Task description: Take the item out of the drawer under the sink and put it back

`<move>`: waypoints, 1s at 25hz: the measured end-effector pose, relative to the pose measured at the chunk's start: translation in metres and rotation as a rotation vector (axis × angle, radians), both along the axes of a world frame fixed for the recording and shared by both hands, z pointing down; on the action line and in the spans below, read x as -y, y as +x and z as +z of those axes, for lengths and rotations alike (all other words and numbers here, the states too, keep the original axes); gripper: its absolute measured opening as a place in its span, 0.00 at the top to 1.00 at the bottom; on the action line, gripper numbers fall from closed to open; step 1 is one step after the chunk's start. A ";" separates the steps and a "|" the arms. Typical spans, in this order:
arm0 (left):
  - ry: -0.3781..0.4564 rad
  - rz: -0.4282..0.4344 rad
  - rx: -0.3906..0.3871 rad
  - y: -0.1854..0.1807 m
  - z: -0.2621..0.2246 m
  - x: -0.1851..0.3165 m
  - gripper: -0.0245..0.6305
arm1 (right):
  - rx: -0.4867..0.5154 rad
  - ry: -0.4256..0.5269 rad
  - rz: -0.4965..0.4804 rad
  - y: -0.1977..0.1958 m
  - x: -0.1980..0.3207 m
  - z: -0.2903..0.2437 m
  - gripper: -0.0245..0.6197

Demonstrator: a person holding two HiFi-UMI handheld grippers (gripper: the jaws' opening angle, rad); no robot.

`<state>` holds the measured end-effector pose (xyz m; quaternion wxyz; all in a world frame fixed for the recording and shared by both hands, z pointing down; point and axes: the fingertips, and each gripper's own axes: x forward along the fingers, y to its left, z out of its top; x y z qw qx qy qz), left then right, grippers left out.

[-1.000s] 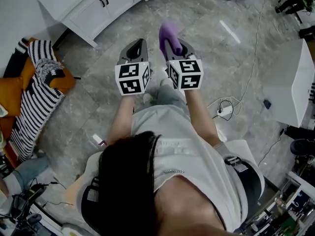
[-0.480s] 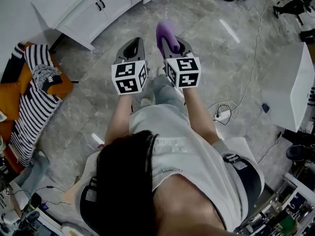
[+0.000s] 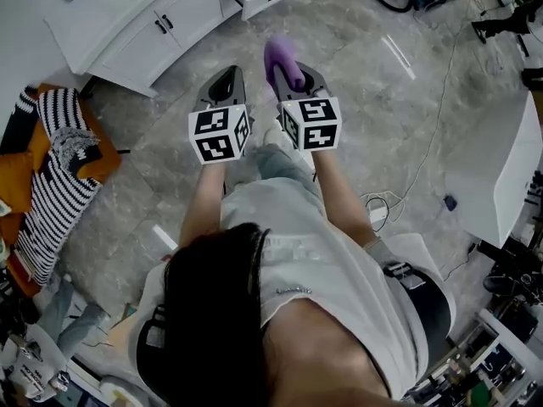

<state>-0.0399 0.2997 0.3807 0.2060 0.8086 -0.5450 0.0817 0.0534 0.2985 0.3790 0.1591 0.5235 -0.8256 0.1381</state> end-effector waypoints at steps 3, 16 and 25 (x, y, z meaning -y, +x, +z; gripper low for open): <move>-0.003 -0.016 0.003 0.012 0.000 0.023 0.96 | -0.001 -0.013 -0.007 0.015 0.024 0.001 0.88; -0.008 -0.036 0.010 0.050 0.000 0.093 0.96 | 0.004 -0.025 -0.073 0.044 0.098 0.008 0.88; -0.004 -0.066 0.005 0.059 0.000 0.123 0.96 | 0.004 -0.020 -0.092 0.058 0.129 0.007 0.88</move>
